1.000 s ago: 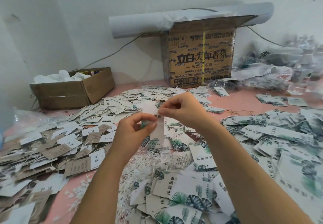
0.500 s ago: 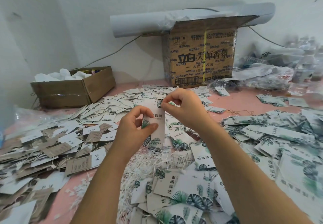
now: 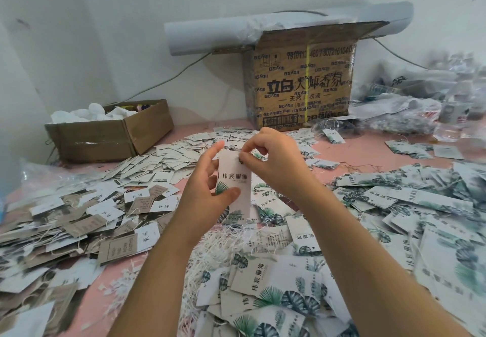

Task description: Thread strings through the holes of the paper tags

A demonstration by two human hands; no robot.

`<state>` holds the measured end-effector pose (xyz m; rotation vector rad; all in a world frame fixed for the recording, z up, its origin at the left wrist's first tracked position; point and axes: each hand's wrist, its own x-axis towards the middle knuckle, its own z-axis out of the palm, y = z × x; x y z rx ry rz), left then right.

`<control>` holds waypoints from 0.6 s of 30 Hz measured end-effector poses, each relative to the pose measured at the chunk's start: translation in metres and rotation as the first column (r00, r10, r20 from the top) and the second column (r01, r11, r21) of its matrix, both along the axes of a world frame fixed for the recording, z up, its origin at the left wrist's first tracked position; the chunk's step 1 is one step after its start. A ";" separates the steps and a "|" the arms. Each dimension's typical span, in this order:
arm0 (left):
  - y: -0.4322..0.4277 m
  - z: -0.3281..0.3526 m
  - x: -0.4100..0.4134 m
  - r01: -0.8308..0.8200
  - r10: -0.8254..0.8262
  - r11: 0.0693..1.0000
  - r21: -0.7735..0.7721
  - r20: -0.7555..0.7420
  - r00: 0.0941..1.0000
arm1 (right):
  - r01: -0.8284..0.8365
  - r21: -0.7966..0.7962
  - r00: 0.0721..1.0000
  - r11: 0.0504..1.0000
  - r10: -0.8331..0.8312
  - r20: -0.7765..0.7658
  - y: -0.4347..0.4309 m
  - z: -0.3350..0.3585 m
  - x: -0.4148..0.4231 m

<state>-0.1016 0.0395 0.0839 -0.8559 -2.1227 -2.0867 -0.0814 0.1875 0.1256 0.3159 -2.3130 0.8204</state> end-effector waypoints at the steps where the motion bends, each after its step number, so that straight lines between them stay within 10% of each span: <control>1: 0.001 0.000 0.000 0.002 -0.002 1.000 0.004 0.018 1.000 | -0.007 0.006 1.000 1.000 0.007 0.001 0.000 0.000 0.000; 18: 0.001 0.000 -0.001 -0.021 0.022 0.999 0.041 -0.018 1.000 | -0.017 0.145 0.996 0.989 0.029 -0.085 -0.006 -0.001 0.000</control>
